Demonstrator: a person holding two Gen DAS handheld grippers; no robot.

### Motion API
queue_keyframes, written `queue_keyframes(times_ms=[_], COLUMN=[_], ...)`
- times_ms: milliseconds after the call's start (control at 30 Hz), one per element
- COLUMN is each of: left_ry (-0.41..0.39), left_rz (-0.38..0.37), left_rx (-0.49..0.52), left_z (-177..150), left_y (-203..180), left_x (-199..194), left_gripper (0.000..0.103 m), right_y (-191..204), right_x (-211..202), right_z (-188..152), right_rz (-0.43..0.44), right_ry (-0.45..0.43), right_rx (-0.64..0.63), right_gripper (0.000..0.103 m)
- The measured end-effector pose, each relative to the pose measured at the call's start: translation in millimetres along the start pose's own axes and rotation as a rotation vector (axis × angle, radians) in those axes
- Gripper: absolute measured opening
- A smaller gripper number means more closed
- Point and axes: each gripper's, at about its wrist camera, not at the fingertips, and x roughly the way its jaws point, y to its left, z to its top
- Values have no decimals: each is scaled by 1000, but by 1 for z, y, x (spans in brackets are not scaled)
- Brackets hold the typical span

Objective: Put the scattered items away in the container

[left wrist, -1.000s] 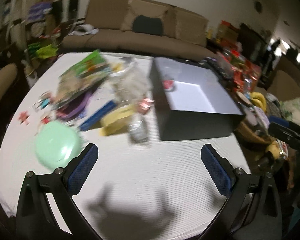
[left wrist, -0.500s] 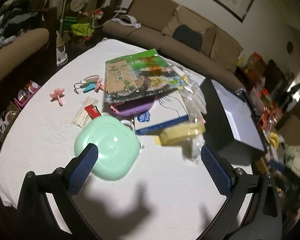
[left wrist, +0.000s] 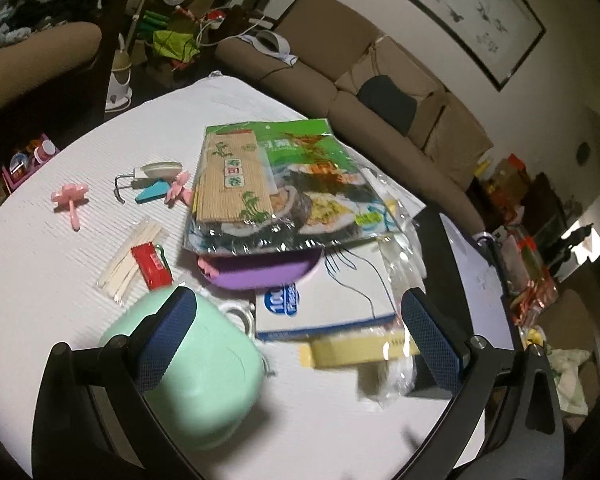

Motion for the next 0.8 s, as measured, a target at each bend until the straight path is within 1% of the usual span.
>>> queue_keyframes(times_ms=[33, 100, 167, 200, 233, 267, 300, 333, 367, 467, 533, 633, 733, 800], left_ry=[10, 31, 51, 51, 49, 47, 45, 50, 58, 78, 94, 117, 117, 124], left_rz=[-1, 5, 0, 4, 6, 9, 15, 20, 27, 51, 65, 37, 15, 3], left_rx=[-13, -39, -42, -34, -22, -12, -3, -1, -6, -58, -95, -141, -140, -148], left_z=[2, 5, 11, 14, 18, 21, 24, 27, 30, 35, 37, 36, 37, 37], left_y=[4, 11, 14, 14, 13, 13, 13, 15, 18, 32, 41, 46, 43, 43], left_x=[5, 12, 20, 22, 25, 27, 30, 35, 39, 51, 57, 59, 57, 57], left_gripper=[101, 94, 81, 79, 75, 68, 63, 55, 52, 52, 52, 52, 52, 52], right_y=[0, -3, -7, -10, -12, -14, -17, -21, -25, -38, -49, -68, -81, -84], right_x=[5, 13, 22, 28, 36, 45, 57, 70, 84, 128, 158, 194, 219, 229], right_z=[8, 27, 52, 66, 82, 95, 109, 120, 131, 154, 166, 177, 183, 184], right_rz=[3, 13, 29, 29, 26, 20, 18, 26, 31, 48, 43, 33, 24, 34], right_ry=[1, -7, -16, -19, -20, -11, 3, 20, 44, 118, 163, 205, 216, 228], right_rx=[-2, -7, -18, -24, -30, -31, -25, -13, 5, 70, 125, 195, 237, 253], right_gripper=[102, 98, 86, 82, 70, 62, 59, 55, 53, 53, 53, 53, 54, 54])
